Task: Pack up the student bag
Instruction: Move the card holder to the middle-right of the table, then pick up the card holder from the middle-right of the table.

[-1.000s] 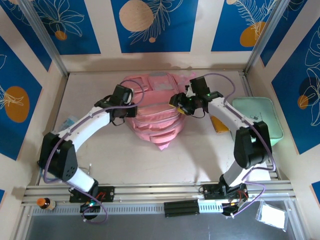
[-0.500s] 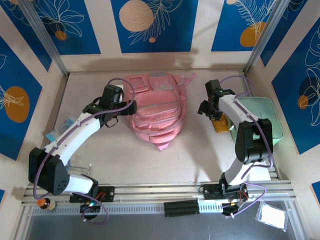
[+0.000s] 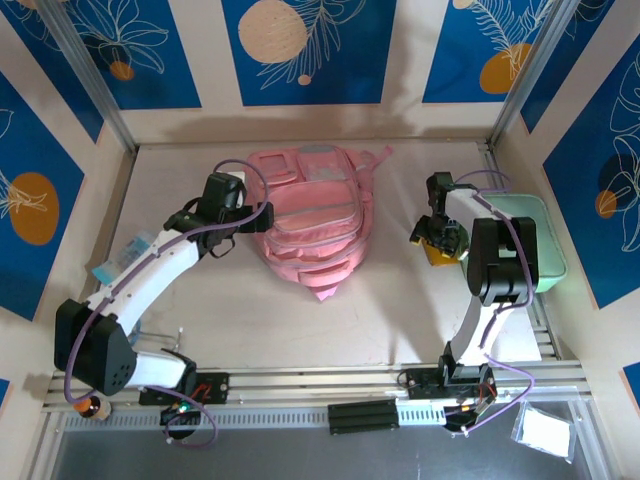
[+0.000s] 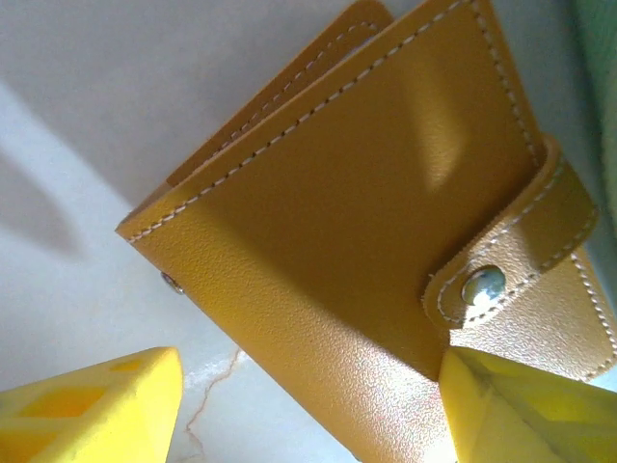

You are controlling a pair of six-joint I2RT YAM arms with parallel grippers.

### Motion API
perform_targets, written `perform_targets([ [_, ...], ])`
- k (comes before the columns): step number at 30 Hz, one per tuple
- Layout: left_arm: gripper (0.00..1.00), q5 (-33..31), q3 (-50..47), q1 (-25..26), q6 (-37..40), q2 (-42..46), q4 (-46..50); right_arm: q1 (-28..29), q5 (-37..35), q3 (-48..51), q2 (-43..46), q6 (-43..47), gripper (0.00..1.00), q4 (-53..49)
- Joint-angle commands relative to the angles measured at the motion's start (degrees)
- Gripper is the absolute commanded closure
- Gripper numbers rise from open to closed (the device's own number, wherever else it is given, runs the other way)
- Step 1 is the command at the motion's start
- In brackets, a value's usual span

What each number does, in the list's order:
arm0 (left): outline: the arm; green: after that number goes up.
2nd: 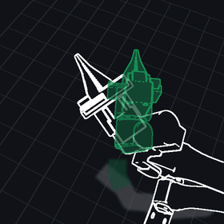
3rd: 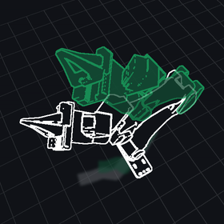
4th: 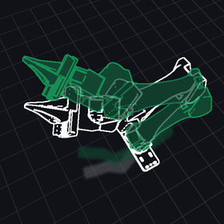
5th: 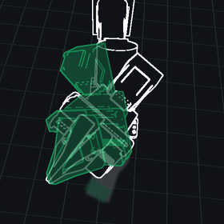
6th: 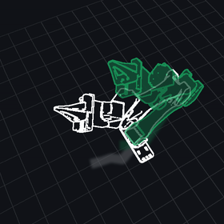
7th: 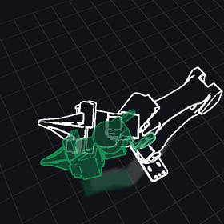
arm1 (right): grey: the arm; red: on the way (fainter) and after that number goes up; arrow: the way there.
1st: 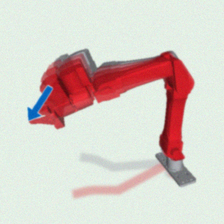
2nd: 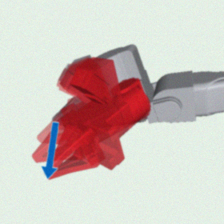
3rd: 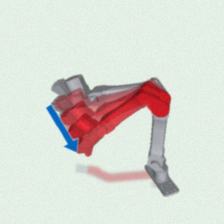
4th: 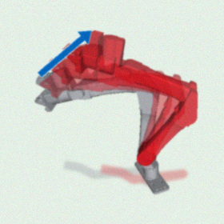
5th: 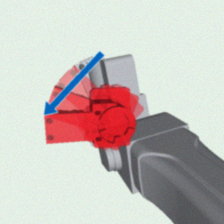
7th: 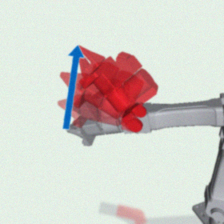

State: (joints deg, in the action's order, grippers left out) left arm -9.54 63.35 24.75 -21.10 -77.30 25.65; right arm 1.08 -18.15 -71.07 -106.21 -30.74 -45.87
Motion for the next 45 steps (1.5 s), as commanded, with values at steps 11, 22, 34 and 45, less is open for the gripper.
perform_targets([
  [11, 0.0, 0.22, 1.13, -0.67, 0.44, -0.84, -0.2, 10.28, 2.9, -4.52, -2.45, -5.55, 0.31, -4.61],
  [22, 0.0, -0.04, 0.85, -0.73, 0.89, -0.77, -0.12, 18.14, -7.64, -8.78, -5.12, 18.07, 0.41, -7.39],
  [34, 0.0, -0.04, 1.24, -0.76, 1.06, -1.1, 0.39, 18.35, -10.71, -9.8, -9.82, 20.14, 0.46, -7.36],
  [45, 0.0, 0.0, 1.34, -0.76, 0.88, -1.19, 0.71, 17.51, -10.69, -10.07, -11.78, 17.75, 0.8, -7.26],
])
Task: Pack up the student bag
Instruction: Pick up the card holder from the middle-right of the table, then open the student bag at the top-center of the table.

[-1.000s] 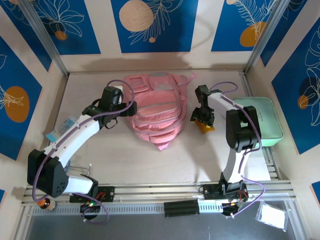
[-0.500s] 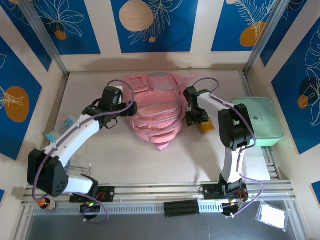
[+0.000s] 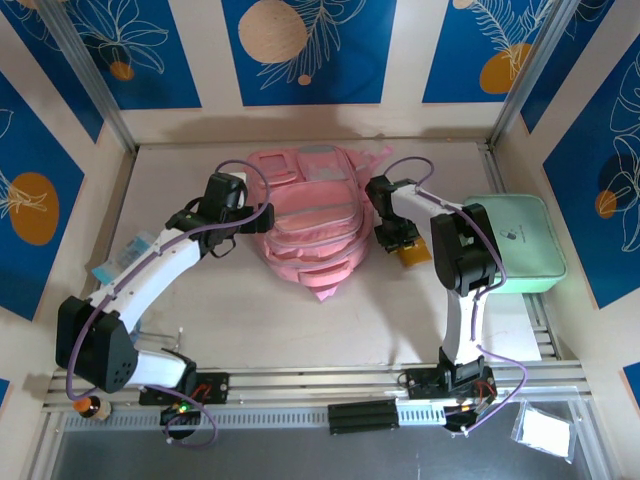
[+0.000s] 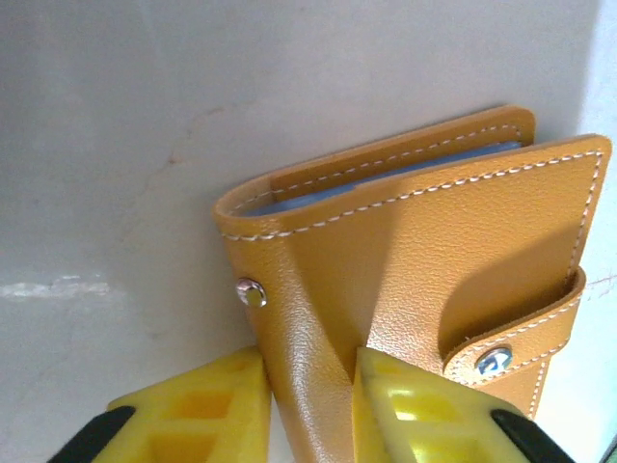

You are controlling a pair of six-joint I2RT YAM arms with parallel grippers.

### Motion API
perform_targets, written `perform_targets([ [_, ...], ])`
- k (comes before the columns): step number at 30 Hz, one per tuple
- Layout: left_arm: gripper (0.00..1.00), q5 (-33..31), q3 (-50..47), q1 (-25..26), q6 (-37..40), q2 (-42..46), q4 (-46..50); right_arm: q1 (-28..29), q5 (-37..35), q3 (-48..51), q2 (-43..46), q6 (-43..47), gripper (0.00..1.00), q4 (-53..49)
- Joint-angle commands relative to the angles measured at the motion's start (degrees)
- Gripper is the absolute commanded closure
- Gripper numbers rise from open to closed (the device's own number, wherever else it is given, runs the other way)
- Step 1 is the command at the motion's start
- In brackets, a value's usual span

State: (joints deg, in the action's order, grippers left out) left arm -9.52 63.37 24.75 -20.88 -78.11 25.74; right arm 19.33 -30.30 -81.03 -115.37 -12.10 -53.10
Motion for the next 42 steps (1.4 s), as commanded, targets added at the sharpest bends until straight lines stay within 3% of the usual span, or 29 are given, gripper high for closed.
perform_targets([
  [1, 0.0, 0.11, 1.29, -0.76, 0.67, -0.3, 0.71, -0.87, 1.57, -0.17, -2.5, -1.35, 0.83, 0.01],
  [3, 0.0, 1.32, 1.2, -0.76, 1.55, -0.14, 0.13, -2.03, 4.24, -0.45, -1.87, -2.99, 0.92, 0.06],
  [7, 0.0, 5.64, 1.77, -0.76, 4.64, -0.18, -0.74, -5.37, 12.23, 1.26, 2.26, -6.8, 0.99, 2.57],
  [14, 0.0, 14.11, 6.88, 0.41, 10.93, -4.04, 1.69, -9.98, 20.91, 6.73, 17.29, -12.54, 1.0, 9.59],
  [20, 0.0, 13.79, 13.62, 6.17, 20.16, -9.69, 5.11, -13.16, 31.17, 12.27, 29.35, -17.36, 1.0, 17.24],
  [28, 0.11, 9.84, 25.05, 13.89, 33.89, -20.52, 13.83, -14.23, 42.45, 16.23, 35.8, -22.88, 1.0, 24.29],
  [42, 0.38, 11.01, 43.65, 14.57, 34.09, -35.8, 27.39, -14.54, 46.39, 17.84, 36.09, -26.9, 1.0, 27.34],
])
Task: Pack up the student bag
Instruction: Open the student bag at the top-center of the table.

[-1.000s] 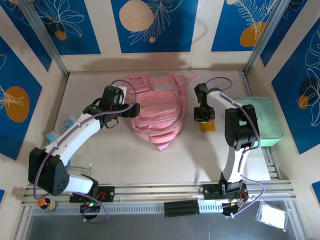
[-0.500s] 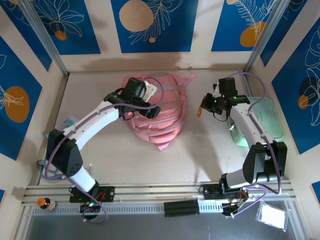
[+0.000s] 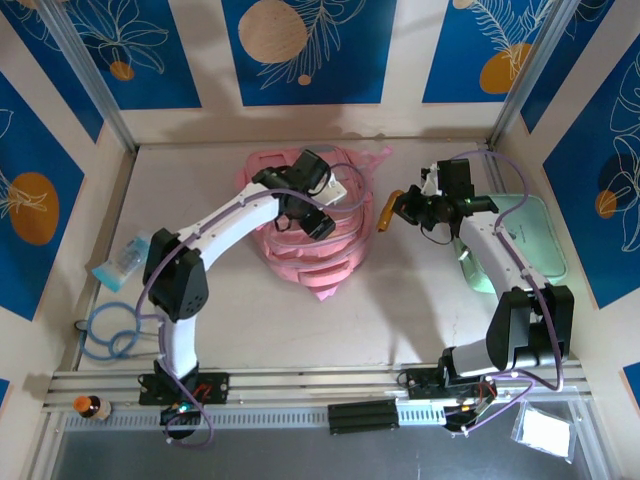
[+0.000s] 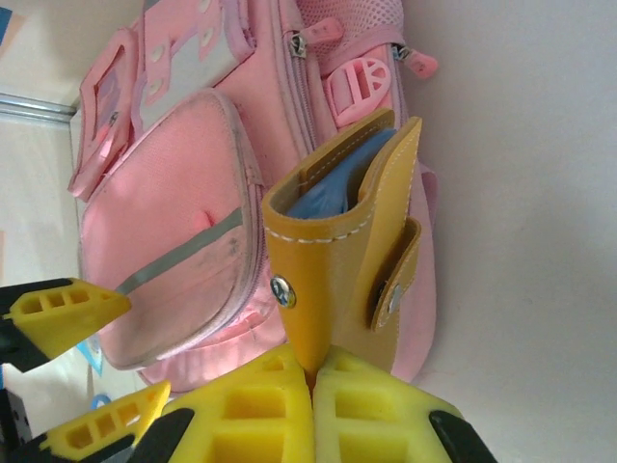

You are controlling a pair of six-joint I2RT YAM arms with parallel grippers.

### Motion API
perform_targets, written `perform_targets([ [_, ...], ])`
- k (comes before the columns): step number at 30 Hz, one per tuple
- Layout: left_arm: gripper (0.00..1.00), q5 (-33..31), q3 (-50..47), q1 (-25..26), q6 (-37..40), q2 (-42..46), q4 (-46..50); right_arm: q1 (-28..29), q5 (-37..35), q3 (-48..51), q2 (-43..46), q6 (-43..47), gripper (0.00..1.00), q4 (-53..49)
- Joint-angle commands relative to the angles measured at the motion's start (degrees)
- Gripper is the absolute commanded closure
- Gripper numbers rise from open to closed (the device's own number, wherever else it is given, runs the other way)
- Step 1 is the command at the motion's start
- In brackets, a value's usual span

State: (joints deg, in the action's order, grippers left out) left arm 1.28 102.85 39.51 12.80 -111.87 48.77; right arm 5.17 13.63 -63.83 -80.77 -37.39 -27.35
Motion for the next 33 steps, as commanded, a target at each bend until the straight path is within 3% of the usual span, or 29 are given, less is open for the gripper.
perform_targets([
  [1, 0.4, -0.22, 4.65, -0.15, 0.47, -2.52, 4.49, -0.42, 2.59, 0.68, 1.58, -1.85, 1.0, 1.74],
  [8, 0.44, -2.68, 6.4, -0.05, 2.29, -4.76, 5.71, -0.95, 2.72, 1.41, 3.24, -2.5, 1.0, 2.47],
  [12, 0.36, 0.62, 6.97, -0.11, 5.03, -5.32, 7.82, -1.33, 3.5, 1.61, 3.52, -3.03, 1.0, 3.01],
  [16, 0.35, 1.04, 7.09, -0.1, 6.49, -5.8, 8.74, -1.38, 3.96, 1.69, 3.29, -3.39, 1.0, 3.37],
  [22, 0.53, -5.84, 10.33, -0.13, 3.39, -7.46, 9.0, -1.36, 4.26, 1.6, 3.19, -3.83, 1.0, 3.69],
  [24, 0.61, -5.23, 12.42, -0.13, 2.12, -7.4, 9.77, -1.32, 4.37, 1.61, 3.35, -4.17, 1.0, 4.03],
  [29, 0.67, -4.41, 14.15, -0.78, 1.41, -5.69, 9.52, -1.52, 5.47, 2.04, 3.92, -5.06, 1.0, 5.27],
  [33, 0.77, -0.02, 14.27, -2.48, -0.57, -4.78, 8.76, -1.51, 6.43, 2.65, 4.34, -5.74, 1.0, 6.55],
])
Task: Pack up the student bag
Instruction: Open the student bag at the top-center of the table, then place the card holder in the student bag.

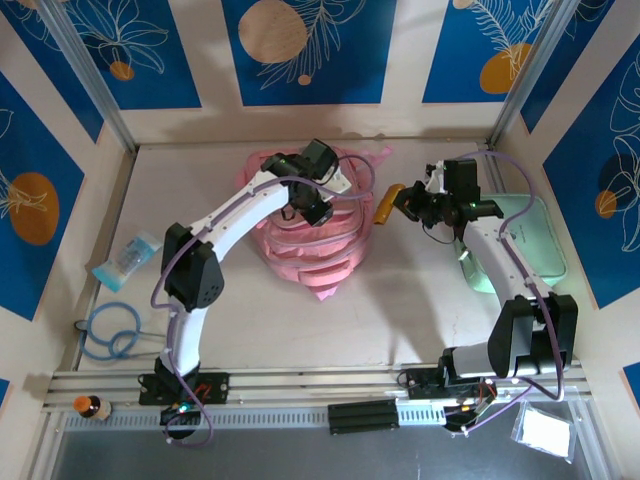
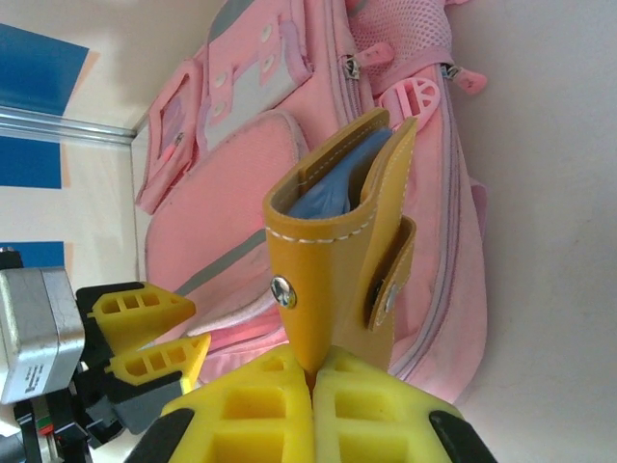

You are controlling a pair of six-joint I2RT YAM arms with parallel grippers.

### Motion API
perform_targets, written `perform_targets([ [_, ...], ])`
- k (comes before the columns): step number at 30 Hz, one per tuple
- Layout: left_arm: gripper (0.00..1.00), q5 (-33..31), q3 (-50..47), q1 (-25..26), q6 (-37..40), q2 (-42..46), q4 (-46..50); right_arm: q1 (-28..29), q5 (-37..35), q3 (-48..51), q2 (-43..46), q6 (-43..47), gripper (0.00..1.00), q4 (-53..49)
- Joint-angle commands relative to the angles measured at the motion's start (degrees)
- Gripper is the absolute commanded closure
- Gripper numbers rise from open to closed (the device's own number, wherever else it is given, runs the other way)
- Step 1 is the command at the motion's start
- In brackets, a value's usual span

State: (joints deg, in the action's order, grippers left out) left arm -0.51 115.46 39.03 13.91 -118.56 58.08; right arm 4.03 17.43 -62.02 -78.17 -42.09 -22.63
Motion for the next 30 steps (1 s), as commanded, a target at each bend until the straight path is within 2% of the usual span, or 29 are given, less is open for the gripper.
perform_targets([
  [1, 0.82, 2.56, 1.64, -2.27, -2.11, 1.84, -0.61, -0.34, 3.03, 1.14, 1.86, -1.33, 1.0, 2.37],
  [6, 0.95, 7.31, 2.78, -2.82, -4.21, 1.14, -1.45, -0.34, 6.15, 3.92, 3.13, -4.62, 1.0, 7.95],
  [8, 0.97, 9.57, 3.18, -2.84, -5.43, 1.76, -2.64, -0.34, 6.81, 5.14, 4.01, -6.16, 1.0, 10.37],
  [13, 0.97, 12.3, 3.37, -2.81, -11.83, 4.61, -8.85, -0.52, 7.46, 7.79, 6.73, -9.43, 1.0, 15.24],
  [17, 1.0, 14.18, 4.36, -2.84, -18.41, 5.79, -13.8, 0.24, 10.38, 11.46, 7.43, -16.79, 1.0, 24.87],
  [23, 0.99, 17.71, 5.67, -2.65, -25.32, 5.85, -19.06, 3.54, 10.94, 9.71, 4.06, -20.93, 1.0, 30.54],
  [26, 0.99, 17.46, 5.71, -2.66, -27.98, 6.0, -20.94, 5.49, 11.06, 6.88, 1.07, -21.12, 1.0, 30.69],
  [30, 0.99, 16.36, 5.52, -2.72, -31.96, 5.94, -23.37, 8.37, 7.48, 4.57, -4.11, -25.06, 1.0, 31.64],
])
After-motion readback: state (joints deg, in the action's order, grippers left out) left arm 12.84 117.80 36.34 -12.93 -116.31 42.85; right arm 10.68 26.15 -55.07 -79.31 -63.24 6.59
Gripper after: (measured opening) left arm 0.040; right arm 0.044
